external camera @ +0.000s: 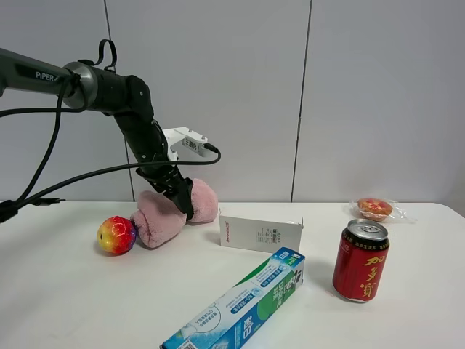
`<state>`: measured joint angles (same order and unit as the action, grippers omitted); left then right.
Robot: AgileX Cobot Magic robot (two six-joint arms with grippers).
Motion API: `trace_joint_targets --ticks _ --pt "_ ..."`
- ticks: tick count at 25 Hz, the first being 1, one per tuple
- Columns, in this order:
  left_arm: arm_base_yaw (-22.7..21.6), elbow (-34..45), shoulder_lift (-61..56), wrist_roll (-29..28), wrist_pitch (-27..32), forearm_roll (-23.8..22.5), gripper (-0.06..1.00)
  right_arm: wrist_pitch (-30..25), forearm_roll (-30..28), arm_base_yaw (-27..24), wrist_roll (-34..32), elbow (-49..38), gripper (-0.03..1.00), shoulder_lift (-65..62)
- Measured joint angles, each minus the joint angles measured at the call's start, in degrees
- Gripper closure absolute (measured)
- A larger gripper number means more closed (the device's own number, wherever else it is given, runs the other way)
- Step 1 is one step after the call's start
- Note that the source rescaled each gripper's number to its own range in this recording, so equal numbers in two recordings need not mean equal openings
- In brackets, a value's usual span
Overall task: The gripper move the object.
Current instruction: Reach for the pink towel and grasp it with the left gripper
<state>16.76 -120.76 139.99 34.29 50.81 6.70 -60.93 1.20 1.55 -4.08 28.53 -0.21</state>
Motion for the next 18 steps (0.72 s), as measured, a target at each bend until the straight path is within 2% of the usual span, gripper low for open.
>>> trace_joint_targets --ticks 12,14,17,18 --pt "-0.13 -0.25 4.24 0.17 -1.5 1.9 -0.03 0.0 0.0 0.0 0.0 0.0 -0.03 0.0" --pt "-0.13 -0.3 4.24 0.55 -1.49 1.96 0.28 0.0 0.0 0.0 0.0 0.0 -0.03 0.0" --pt "-0.13 -0.3 4.24 1.05 -1.11 1.96 0.88 0.0 0.0 0.0 0.0 0.0 -0.03 0.0" --pt "-0.13 -0.3 4.24 1.04 -1.05 1.96 0.94 0.0 0.0 0.0 0.0 0.0 -0.03 0.0"
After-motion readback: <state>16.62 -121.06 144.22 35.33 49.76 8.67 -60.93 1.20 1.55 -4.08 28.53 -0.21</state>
